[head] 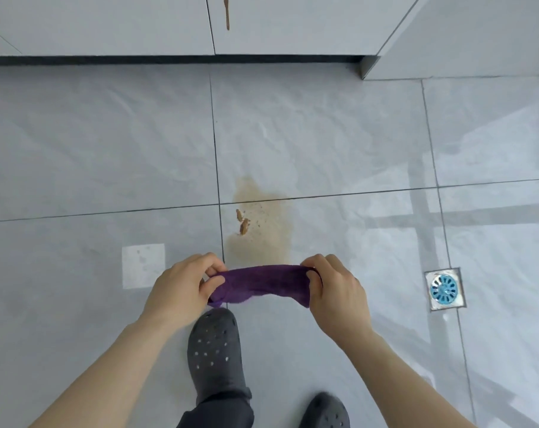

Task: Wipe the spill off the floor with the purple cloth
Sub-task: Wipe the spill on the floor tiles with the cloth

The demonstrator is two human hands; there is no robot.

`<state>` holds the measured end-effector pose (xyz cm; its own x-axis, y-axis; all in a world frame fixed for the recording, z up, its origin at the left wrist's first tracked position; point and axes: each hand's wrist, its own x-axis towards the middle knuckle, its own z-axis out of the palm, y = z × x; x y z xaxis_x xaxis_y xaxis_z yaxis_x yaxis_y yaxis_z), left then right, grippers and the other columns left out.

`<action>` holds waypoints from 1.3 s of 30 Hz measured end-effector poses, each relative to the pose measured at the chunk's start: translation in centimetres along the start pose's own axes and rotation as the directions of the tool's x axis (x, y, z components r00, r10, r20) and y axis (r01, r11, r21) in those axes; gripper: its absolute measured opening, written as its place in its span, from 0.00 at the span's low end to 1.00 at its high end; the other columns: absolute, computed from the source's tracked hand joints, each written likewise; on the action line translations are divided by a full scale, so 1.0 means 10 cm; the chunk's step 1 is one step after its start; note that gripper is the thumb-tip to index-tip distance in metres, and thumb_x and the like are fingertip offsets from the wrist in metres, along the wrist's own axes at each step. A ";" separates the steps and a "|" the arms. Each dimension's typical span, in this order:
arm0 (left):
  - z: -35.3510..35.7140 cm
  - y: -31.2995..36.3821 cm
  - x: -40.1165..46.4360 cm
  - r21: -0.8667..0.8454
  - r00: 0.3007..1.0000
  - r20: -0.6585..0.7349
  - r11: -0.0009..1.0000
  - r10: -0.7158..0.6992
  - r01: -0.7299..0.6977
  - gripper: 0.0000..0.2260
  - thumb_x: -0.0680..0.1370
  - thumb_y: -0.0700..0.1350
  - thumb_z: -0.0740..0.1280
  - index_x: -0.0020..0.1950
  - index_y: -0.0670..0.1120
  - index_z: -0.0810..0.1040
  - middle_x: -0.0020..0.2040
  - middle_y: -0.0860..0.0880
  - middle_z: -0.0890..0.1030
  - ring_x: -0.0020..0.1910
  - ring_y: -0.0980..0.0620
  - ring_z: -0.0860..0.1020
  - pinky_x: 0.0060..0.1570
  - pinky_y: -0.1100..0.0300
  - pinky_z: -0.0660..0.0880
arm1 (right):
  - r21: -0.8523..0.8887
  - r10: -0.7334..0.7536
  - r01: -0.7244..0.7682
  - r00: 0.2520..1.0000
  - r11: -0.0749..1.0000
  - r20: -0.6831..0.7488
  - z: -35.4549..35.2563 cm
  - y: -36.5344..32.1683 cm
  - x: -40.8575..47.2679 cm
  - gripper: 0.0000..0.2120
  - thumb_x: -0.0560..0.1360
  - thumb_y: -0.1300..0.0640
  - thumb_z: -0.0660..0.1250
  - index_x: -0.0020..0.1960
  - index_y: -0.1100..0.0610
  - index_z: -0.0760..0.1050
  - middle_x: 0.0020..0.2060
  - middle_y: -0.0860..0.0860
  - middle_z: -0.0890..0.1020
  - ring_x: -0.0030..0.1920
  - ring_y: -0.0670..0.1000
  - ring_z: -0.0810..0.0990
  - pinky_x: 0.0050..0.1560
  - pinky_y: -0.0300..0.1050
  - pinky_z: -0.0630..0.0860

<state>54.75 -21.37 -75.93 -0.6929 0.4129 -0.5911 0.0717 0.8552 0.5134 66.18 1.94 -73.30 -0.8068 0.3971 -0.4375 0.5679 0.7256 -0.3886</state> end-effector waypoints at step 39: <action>0.69 -1.40 1.86 0.365 0.785 -0.611 0.915 0.098 0.170 0.30 0.82 0.59 0.49 0.84 0.52 0.53 0.84 0.47 0.58 0.84 0.45 0.52 0.80 0.40 0.50 | -0.312 -0.089 -0.021 0.937 0.950 -0.337 2.15 0.12 1.55 0.37 0.82 0.31 0.47 0.84 0.50 0.50 0.84 0.57 0.50 0.84 0.60 0.46 0.81 0.68 0.48</action>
<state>45.84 -23.47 -98.38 -0.9757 0.2165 -0.0339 0.2097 0.9673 0.1428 57.89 -3.13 -97.92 -0.8619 0.4967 -0.1021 0.5059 0.8559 -0.1070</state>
